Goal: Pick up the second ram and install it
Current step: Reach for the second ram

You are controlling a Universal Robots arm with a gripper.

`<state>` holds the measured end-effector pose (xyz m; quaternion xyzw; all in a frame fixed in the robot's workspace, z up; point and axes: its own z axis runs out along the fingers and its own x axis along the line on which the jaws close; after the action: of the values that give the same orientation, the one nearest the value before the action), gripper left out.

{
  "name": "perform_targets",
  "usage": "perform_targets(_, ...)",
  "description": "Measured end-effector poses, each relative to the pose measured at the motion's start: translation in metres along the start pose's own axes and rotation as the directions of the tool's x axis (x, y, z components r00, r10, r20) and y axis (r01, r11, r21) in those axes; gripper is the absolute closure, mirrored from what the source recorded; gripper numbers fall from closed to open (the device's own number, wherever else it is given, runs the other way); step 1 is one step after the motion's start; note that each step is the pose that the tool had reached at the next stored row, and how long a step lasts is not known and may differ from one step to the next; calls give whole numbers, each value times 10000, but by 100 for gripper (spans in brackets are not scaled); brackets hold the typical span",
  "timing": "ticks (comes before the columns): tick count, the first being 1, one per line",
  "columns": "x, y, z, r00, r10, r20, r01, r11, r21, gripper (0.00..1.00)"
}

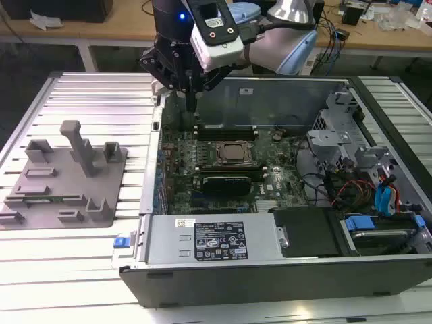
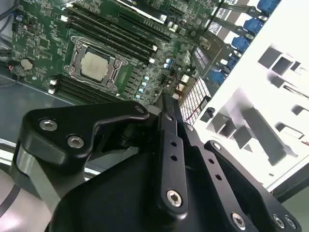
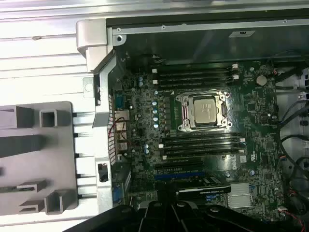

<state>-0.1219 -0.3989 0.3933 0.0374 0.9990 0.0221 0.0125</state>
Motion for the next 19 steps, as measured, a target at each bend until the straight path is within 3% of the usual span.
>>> perform_targets(11, 1, 0, 0, 10000, -1, 0, 1, 10000, 0, 92)
perform_targets(19, 163, -12, -2, 10000, 0, 1, 0, 10000, -1, 92)
